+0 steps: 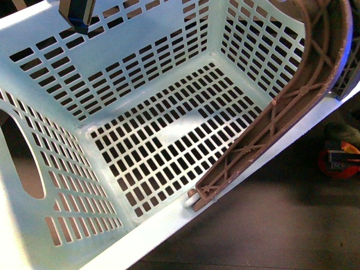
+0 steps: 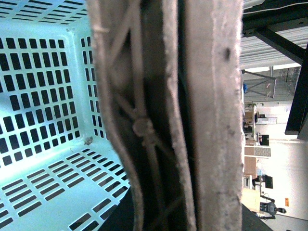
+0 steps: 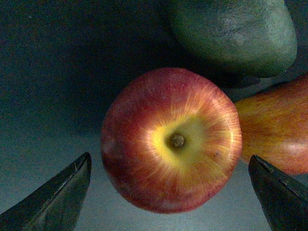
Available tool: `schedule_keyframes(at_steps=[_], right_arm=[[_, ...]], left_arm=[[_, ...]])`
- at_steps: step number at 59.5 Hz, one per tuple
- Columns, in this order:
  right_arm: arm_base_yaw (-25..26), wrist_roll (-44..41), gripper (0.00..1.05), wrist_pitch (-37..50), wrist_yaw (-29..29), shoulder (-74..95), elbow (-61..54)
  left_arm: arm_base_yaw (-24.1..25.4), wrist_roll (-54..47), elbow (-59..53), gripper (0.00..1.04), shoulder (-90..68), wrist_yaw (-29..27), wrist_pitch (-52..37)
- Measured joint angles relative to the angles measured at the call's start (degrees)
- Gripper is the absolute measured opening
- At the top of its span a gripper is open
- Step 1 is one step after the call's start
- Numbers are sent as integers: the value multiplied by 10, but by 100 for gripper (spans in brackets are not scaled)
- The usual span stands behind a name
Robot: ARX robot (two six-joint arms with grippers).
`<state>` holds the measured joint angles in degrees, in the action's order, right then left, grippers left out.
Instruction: Pick apple with right arm and hold basket with left
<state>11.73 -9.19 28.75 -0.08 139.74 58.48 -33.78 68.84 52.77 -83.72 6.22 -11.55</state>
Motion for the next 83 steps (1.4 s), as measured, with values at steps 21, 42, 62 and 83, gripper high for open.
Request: schedule_keyframes(at_steps=[21,42,62,83], right_arm=[[3,20,96,-4,-8,32,24],[4,23,74,33,-10,29,-5],[29,-44,73,56,-80,-141,-142],[51,-38,73,-78,-200,-554,-235]], left_arm=[[0,0,0,16,0,0,0],[0,0,0,16,0,0,0],[0,0,0,16,0,0,0],[0,0,0,16,0,1,0]])
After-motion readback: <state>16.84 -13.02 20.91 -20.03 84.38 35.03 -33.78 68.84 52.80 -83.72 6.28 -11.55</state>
